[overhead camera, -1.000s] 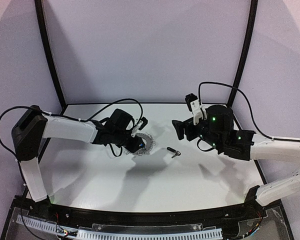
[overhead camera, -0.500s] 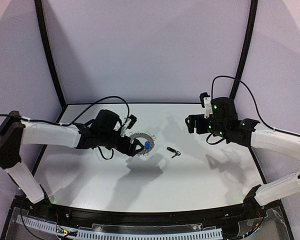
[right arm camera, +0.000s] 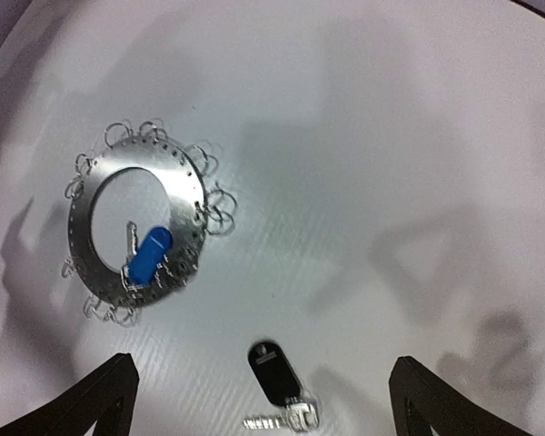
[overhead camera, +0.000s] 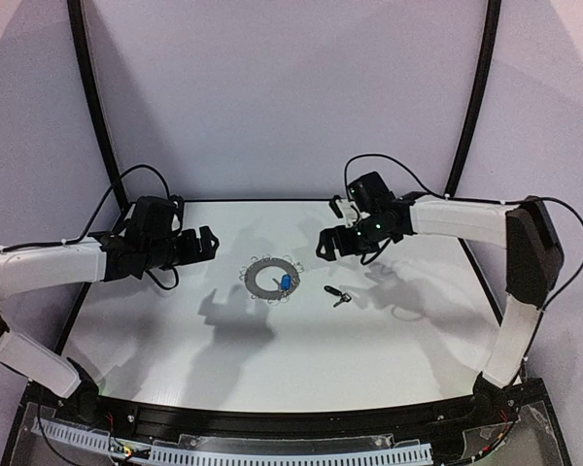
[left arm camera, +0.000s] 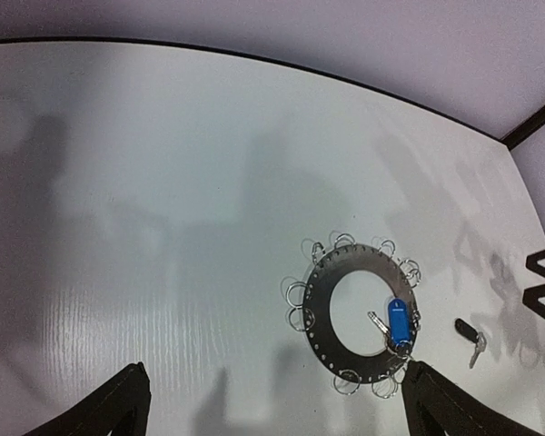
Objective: Put the keys on the keyring
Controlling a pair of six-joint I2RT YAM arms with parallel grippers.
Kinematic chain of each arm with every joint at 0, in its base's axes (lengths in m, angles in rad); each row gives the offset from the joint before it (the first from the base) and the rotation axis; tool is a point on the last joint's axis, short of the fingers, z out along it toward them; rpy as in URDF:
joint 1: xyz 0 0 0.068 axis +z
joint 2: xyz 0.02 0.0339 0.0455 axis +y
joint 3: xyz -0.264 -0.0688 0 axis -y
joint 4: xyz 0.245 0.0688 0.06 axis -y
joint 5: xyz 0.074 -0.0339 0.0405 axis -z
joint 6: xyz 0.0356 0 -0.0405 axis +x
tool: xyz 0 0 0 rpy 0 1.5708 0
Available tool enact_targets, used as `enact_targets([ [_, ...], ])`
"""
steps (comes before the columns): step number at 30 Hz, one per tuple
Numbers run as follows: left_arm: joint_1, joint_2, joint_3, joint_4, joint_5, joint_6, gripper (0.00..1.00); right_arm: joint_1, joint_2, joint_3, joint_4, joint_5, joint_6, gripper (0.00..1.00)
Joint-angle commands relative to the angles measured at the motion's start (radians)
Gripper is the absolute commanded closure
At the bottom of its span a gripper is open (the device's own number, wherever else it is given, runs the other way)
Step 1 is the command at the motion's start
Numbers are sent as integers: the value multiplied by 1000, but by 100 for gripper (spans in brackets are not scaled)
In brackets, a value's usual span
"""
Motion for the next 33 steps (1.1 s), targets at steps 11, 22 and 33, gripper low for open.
enact_targets([
  [11,34,31,7,-97,55,37,1,1,457,561,-169,-217,-294,10],
  [22,64,71,53,-128,107,88,1,7,694,841,-162,-324,-319,29],
  [33,70,101,67,-133,131,84,1,33,783,953,-264,-255,-386,45],
])
